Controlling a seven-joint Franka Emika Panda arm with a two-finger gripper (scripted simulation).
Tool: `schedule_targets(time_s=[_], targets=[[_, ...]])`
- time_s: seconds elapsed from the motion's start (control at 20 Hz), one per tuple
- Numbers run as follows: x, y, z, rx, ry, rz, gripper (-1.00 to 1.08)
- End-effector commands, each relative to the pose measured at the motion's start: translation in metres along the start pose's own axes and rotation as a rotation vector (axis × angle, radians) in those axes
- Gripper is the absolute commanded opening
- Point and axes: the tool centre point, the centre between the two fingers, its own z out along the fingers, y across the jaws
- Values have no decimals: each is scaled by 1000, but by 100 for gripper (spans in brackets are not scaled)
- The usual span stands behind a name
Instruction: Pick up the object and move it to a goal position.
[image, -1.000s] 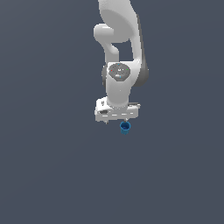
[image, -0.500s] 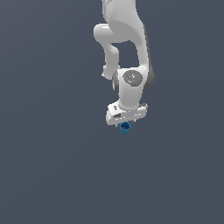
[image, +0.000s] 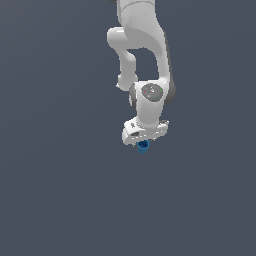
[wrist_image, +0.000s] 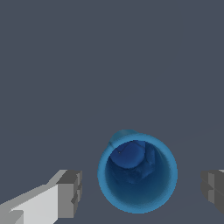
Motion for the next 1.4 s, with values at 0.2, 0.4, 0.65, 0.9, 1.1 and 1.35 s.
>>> schedule_targets(time_s=[0.2, 0.4, 0.65, 0.9, 1.1, 1.35], targets=[[-1, -1, 30, 0, 0, -3, 100], [0, -1, 39, 0, 0, -4, 100], [0, -1, 40, 0, 0, -4, -100], [0, -1, 40, 0, 0, -4, -100], [0, -1, 39, 0, 0, -4, -100], [2, 3, 29, 0, 0, -4, -100]])
